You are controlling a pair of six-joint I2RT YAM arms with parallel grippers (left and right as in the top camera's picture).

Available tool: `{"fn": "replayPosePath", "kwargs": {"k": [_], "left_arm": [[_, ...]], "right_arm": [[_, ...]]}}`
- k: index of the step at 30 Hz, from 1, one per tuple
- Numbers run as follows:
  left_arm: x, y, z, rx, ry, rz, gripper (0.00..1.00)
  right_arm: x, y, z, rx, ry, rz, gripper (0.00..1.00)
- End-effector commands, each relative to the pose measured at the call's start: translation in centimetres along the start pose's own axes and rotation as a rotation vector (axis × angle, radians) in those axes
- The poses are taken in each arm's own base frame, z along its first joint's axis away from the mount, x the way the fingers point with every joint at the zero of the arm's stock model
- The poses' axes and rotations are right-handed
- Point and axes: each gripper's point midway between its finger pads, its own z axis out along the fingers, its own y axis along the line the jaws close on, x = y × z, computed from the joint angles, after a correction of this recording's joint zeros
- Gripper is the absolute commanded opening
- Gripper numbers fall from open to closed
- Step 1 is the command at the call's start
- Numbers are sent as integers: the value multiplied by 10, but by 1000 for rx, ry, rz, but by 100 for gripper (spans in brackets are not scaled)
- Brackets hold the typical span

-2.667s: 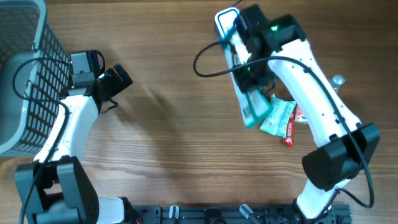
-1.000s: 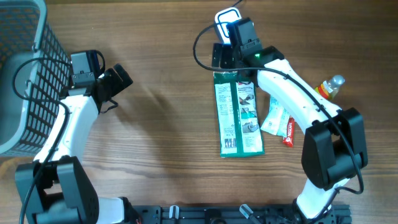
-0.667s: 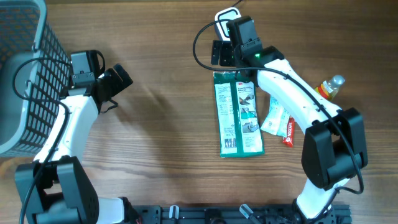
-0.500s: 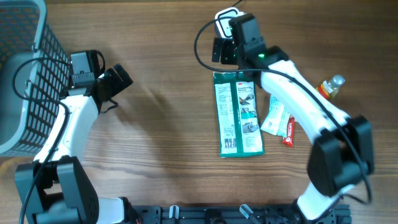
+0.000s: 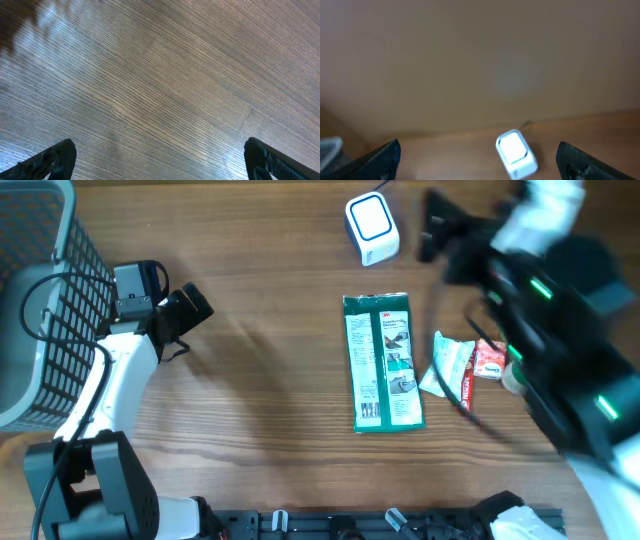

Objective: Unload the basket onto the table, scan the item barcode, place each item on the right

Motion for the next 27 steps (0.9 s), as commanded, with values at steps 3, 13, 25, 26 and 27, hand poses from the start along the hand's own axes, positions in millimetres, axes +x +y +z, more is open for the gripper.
{"fn": "replayPosePath", "kwargs": {"k": [3, 13, 25, 26, 27], "left_arm": [[-9, -1, -6, 2, -30, -1, 100], [-9, -1, -6, 2, -30, -1, 100], [-9, -1, -6, 2, -30, -1, 100], [-9, -1, -6, 1, -30, -1, 100], [-9, -1, -6, 1, -30, -1, 100]], "right_arm": [[-44, -34, -90, 76, -158, -72, 100], [-22, -83, -165, 149, -335, -51, 100], [7, -74, -197, -76, -837, -146, 100], [23, -79, -193, -84, -842, -154, 100], [33, -82, -190, -85, -835, -157, 100]]}}
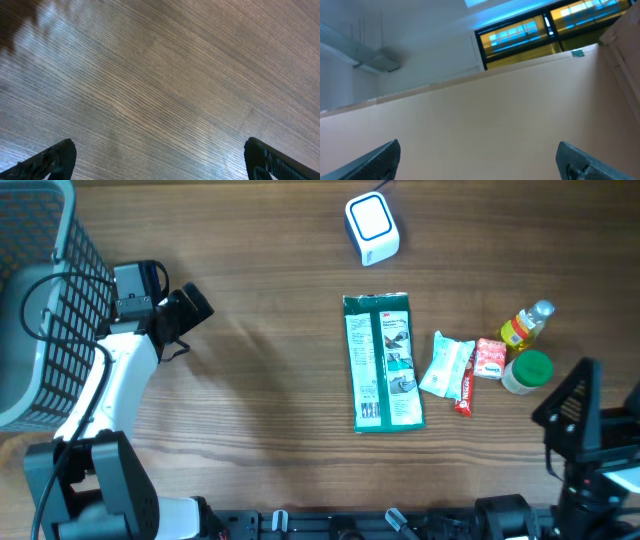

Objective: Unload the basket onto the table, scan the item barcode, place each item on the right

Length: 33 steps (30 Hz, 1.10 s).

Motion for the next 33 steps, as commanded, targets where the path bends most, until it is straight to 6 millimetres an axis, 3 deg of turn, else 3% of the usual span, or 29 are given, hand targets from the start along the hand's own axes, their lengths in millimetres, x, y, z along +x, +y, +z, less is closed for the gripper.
{"fn": "replayPosePath", "kwargs": {"k": [1, 13, 20, 23, 27, 33], "left_arm": [[-10, -1, -6, 2, -31, -1, 100], [-10, -1, -6, 2, -31, -1, 100], [-10, -1, -6, 2, -31, -1, 100], [-10, -1, -6, 2, -31, -1, 100], [-10, -1, -6, 2, -31, -1, 100], [-10, -1, -6, 2, -31, -1, 100]], "right_arm": [[39, -1, -24, -52, 30, -25, 100], [176, -35, -62, -4, 293, -1, 100], [224, -45, -83, 23, 462, -15, 100], [254, -45, -101, -10, 608, -66, 100], [276, -42, -117, -70, 718, -139, 100], [276, -42, -117, -82, 720, -157, 100]]}}
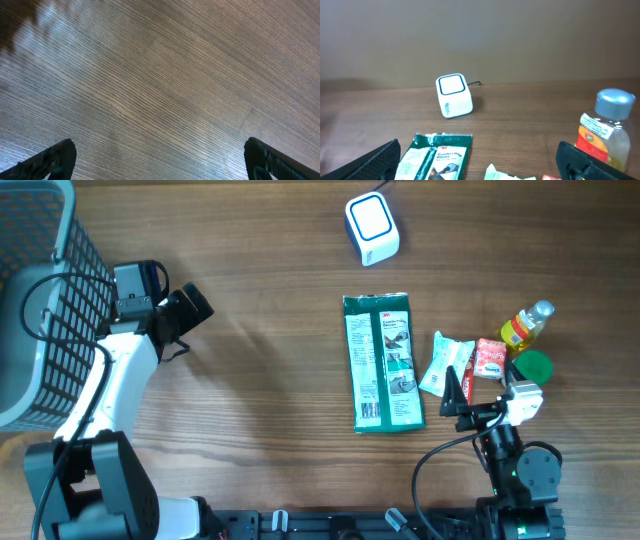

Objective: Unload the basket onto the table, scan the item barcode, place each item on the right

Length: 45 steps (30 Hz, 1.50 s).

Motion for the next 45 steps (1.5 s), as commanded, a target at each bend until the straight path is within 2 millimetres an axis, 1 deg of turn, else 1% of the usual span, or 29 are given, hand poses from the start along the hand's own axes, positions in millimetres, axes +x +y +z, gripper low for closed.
{"fn": "replayPosePath", "kwargs": {"k": [1, 26, 28, 30, 32, 33, 34, 35, 37, 38, 39, 40, 43, 45], "left_arm": [[-10, -2, -6, 2, -31, -1, 100], [-10, -1, -6, 2, -31, -1, 100], [-12, -4, -10, 9, -42, 1, 100], [-17, -7, -20, 23, -68, 2, 100], [-25, -11, -39, 46, -114, 3, 100], [-32, -16, -63, 72, -165, 4, 100], [-36, -18, -76, 87, -193, 5, 100], [-40, -20, -95, 108, -234, 5, 100], [-51, -27, -141, 166, -349, 8, 100], [-53, -29, -159, 188, -391, 9, 100], [-56, -31, -188, 224, -462, 10, 100], [-57, -32, -204, 244, -501, 11, 100], [-56, -29, -266, 302, -661, 14, 100], [-49, -25, -300, 336, -741, 11, 100]], "right_arm": [[-2, 5, -1, -28, -11, -45, 100], [-2, 4, -1, -27, -11, -45, 100], [-2, 4, -1, -27, -11, -45, 100], [-2, 4, -1, -27, -11, -45, 100], [-2, 4, -1, -27, -11, -45, 100], [-2, 4, -1, -27, -11, -45, 99], [-2, 4, -1, -27, -11, -45, 100], [-2, 4, -1, -27, -11, -45, 100], [-2, 4, -1, -27, -11, -45, 100], [-2, 4, -1, -27, -11, -45, 100], [-2, 4, -1, -27, -11, -45, 100], [-2, 4, -1, -27, -11, -45, 100], [-2, 5, -1, -28, -11, -45, 100], [-2, 4, -1, -27, -11, -45, 100]]}}
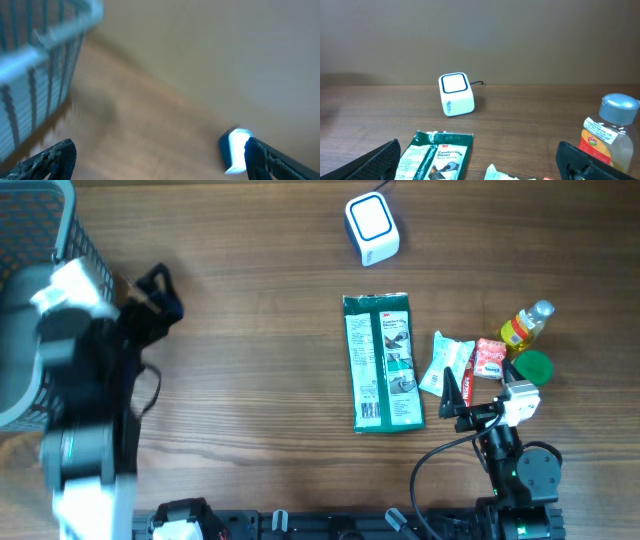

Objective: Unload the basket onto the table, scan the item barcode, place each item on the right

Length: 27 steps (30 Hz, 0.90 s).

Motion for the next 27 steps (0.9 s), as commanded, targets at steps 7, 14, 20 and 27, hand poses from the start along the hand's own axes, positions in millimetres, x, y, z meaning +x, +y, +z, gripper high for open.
{"fn": "replayPosePath", "kwargs": {"k": [7, 14, 20, 27], "left_arm": [[0, 0, -109, 65, -154, 8, 100], [39, 20, -138, 92, -206, 7, 100], [57, 27, -124, 131, -257, 9, 100], [30, 2, -115, 316, -506, 16, 100]], "right_arm": [[-2, 2, -1, -12, -12, -19, 100], [-2, 2, -1, -12, -12, -19, 100], [-2, 2, -1, -12, -12, -19, 100], [-2, 2, -1, -12, -12, -19, 100]]}}
